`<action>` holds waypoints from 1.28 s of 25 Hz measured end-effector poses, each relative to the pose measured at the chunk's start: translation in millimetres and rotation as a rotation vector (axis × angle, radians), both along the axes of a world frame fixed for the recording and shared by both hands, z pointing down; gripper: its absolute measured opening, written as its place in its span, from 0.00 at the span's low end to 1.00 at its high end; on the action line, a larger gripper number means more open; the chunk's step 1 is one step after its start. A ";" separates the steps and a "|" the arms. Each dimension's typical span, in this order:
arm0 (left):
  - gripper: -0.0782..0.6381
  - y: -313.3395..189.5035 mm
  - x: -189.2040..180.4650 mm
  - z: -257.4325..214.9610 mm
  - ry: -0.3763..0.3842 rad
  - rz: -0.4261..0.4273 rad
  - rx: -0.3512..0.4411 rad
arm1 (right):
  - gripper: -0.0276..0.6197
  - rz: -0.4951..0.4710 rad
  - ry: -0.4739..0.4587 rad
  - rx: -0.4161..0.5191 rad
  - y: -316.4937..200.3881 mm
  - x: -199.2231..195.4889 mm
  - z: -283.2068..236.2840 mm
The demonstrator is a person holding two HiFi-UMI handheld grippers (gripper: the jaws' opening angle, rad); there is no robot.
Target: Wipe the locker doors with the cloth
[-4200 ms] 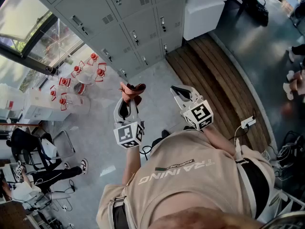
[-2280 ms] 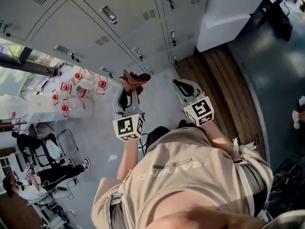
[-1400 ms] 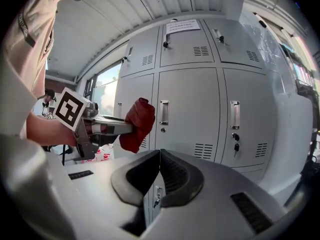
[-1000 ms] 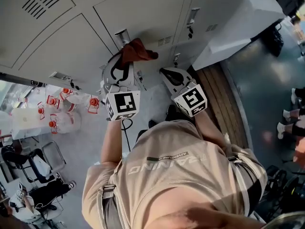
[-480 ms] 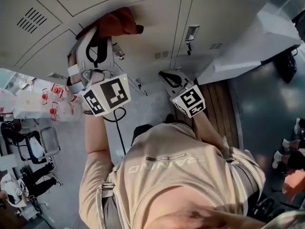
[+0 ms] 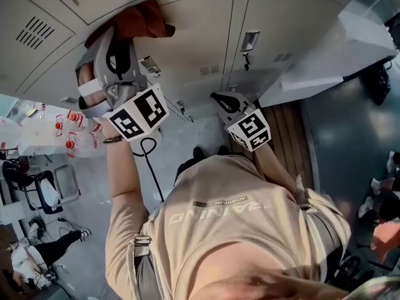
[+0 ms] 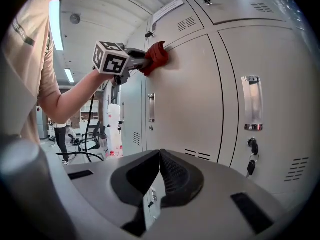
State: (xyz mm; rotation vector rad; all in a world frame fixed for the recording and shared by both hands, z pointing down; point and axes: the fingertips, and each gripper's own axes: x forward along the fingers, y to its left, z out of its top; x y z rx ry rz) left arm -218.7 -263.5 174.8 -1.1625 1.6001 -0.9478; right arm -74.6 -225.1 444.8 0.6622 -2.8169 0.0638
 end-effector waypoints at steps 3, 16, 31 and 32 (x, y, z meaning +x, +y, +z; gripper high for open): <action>0.21 -1.3 0.7 17.3 0.014 0.014 -0.047 | 0.06 0.006 0.009 0.004 4.2 -1.2 -0.6; 0.21 8.3 -1.6 130.2 0.113 0.080 -0.215 | 0.06 -0.022 0.029 -0.028 30.9 -33.7 13.7; 0.21 4.0 4.3 240.0 0.243 0.107 -0.428 | 0.07 0.037 0.049 -0.037 29.3 -26.8 20.5; 0.21 3.1 4.9 249.5 0.246 0.107 -0.455 | 0.06 0.037 0.050 -0.038 29.1 -26.5 21.4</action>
